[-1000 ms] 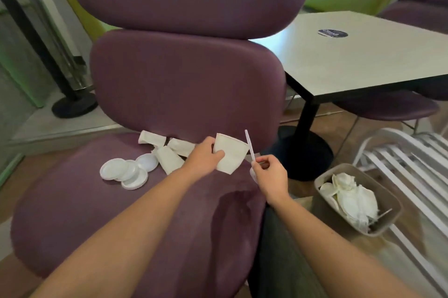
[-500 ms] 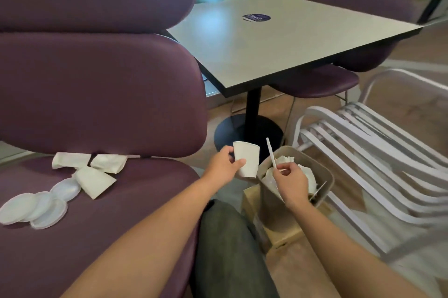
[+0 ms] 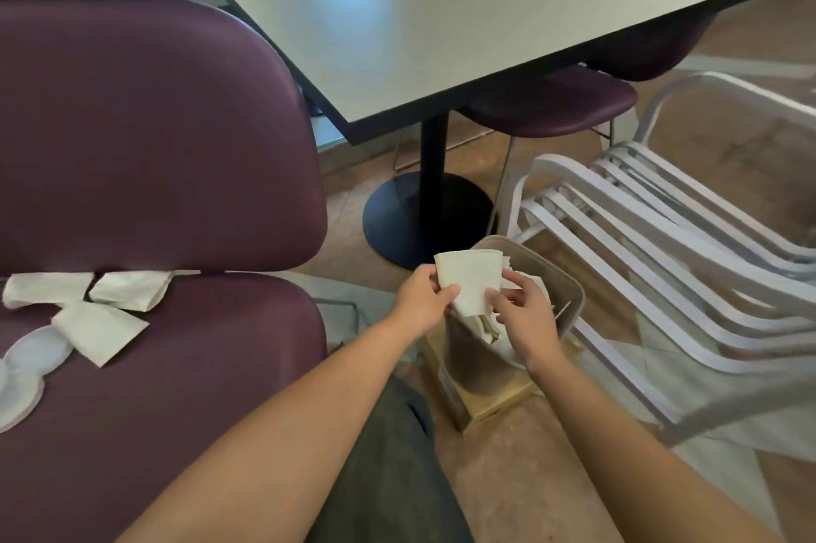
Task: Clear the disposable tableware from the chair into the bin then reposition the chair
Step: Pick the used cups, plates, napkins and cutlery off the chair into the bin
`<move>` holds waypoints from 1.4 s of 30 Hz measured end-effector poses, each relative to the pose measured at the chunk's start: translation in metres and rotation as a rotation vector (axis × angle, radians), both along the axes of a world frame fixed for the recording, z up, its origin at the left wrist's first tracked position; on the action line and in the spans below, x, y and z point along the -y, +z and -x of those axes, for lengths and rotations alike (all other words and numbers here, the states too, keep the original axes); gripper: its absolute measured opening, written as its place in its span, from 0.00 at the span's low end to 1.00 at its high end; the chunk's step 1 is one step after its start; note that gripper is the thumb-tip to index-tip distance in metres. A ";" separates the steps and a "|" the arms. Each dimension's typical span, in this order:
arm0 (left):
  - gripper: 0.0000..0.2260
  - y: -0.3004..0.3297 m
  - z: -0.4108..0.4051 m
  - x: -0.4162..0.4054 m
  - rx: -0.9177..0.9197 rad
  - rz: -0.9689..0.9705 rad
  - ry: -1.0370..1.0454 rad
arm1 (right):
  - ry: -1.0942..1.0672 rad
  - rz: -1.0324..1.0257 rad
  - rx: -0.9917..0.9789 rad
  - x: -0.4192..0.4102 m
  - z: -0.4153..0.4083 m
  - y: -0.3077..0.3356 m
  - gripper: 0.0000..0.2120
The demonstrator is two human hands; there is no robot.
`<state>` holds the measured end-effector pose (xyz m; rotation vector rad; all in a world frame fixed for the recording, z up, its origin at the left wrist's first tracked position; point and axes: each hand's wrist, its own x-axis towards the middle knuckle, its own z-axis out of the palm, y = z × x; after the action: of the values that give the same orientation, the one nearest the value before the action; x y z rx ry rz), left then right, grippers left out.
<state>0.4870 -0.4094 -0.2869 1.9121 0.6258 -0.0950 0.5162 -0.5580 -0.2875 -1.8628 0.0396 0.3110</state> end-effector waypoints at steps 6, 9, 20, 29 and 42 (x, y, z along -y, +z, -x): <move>0.20 -0.011 -0.004 0.007 -0.034 0.061 -0.036 | -0.100 -0.065 -0.109 0.014 -0.013 -0.005 0.19; 0.20 -0.018 -0.002 0.004 -0.039 0.066 -0.033 | -0.103 -0.003 -0.138 0.020 -0.020 -0.012 0.18; 0.15 -0.001 0.022 -0.032 0.005 -0.134 0.011 | 0.195 0.524 0.080 -0.019 -0.006 -0.002 0.23; 0.15 0.035 0.074 -0.111 0.080 -0.289 0.110 | 0.446 0.421 0.258 -0.116 0.042 0.048 0.23; 0.14 0.054 0.224 -0.232 0.068 -0.355 0.432 | 0.800 0.394 0.331 -0.260 0.158 0.063 0.22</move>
<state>0.2628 -0.1773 -0.2325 2.0583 1.0487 0.3774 0.3577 -0.2983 -0.2242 -2.2307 -0.9478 0.5611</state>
